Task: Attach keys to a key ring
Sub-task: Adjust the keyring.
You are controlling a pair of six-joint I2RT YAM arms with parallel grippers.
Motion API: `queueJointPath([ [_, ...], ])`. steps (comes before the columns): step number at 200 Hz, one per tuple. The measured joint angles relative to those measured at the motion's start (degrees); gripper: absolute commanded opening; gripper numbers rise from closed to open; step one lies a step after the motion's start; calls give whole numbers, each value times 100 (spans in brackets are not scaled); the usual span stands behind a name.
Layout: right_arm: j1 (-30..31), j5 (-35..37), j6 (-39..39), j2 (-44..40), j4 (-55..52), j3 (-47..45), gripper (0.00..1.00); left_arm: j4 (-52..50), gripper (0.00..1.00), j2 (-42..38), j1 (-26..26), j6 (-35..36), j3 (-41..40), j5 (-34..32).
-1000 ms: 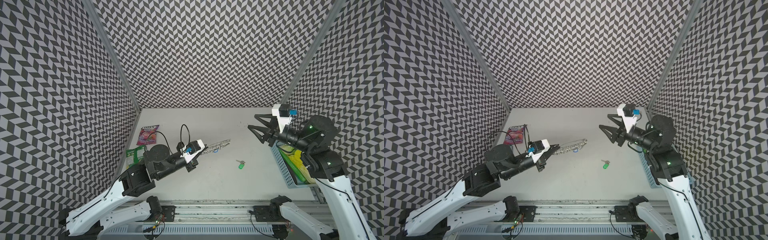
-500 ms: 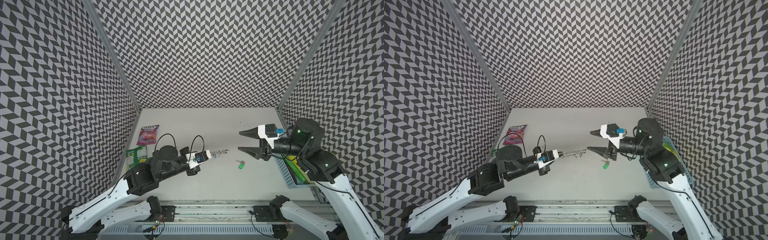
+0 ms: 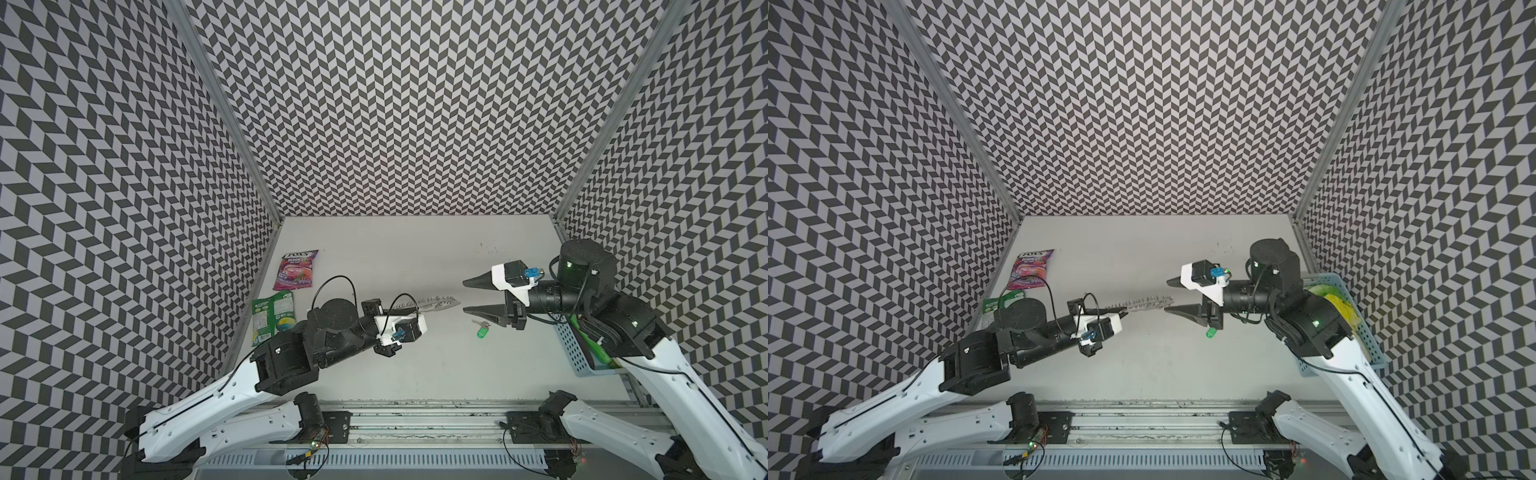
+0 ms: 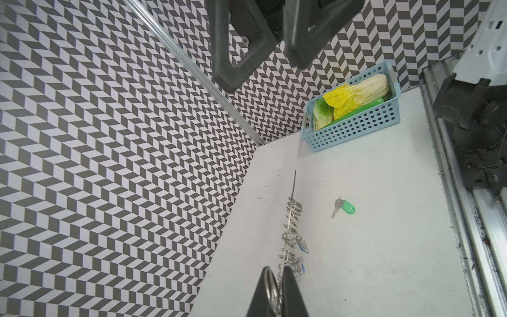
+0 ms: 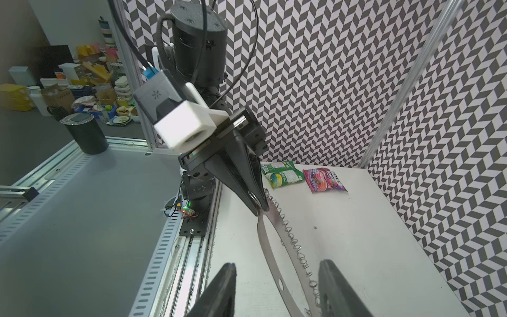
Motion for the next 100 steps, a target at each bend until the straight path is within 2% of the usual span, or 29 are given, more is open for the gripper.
queueJointPath([
  [55, 0, 459, 448, -138, 691, -573, 44, 197, 0, -2, 0, 125, -114, -155],
  [83, 0, 872, 1088, -199, 1174, -721, 49, 232, 0, 7, 0, 33, -164, -262],
  [100, -2, 1445, 1899, -181, 1403, -726, 59, 278, 0, 50, 28, -227, -164, -323],
])
